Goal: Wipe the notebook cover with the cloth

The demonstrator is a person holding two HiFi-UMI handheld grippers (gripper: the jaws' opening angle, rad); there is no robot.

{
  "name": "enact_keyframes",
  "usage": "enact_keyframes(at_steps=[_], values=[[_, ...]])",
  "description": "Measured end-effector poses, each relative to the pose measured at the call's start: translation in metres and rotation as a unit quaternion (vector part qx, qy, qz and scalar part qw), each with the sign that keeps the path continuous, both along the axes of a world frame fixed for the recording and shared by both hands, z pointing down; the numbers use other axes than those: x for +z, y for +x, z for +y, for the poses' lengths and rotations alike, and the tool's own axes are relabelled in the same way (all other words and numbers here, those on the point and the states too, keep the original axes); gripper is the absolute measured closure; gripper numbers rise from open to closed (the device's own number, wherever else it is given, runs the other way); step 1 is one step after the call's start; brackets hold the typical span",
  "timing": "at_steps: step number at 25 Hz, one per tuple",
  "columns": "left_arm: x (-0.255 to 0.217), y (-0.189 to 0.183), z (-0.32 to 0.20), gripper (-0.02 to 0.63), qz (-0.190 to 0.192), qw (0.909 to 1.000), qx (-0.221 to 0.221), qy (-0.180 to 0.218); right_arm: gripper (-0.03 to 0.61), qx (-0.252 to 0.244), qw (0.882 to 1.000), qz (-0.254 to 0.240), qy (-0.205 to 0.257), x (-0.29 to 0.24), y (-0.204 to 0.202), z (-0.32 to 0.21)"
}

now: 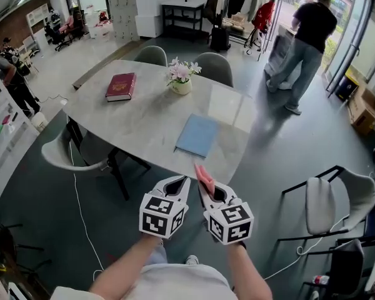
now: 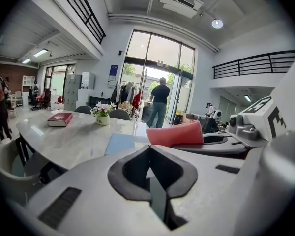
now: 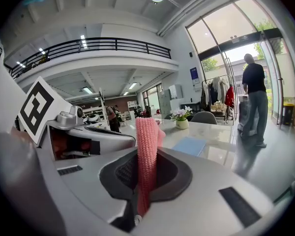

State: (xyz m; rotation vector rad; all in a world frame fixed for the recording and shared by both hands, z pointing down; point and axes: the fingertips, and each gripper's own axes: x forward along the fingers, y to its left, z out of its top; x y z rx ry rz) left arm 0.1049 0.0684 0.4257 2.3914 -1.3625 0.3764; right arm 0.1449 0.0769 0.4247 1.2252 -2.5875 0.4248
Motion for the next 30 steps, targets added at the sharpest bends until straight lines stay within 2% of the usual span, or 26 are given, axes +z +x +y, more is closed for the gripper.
enact_keyframes(at_steps=[16,22,30], values=[[0.003,-0.04,-0.133,0.606,0.02,0.9961,0.084,-0.017,0.563,0.068,0.997,0.04,-0.022,0.006,-0.048,-0.127],[0.005,-0.051,-0.166,0.606,0.026,0.9914,0.127,-0.021,0.563,0.095,0.994,0.057,-0.024,0.008,-0.065,-0.161],[0.014,-0.057,-0.191,0.606,0.038,0.9843,0.171,-0.024,0.563,0.112,0.987,0.109,-0.019,0.015,-0.071,-0.191]])
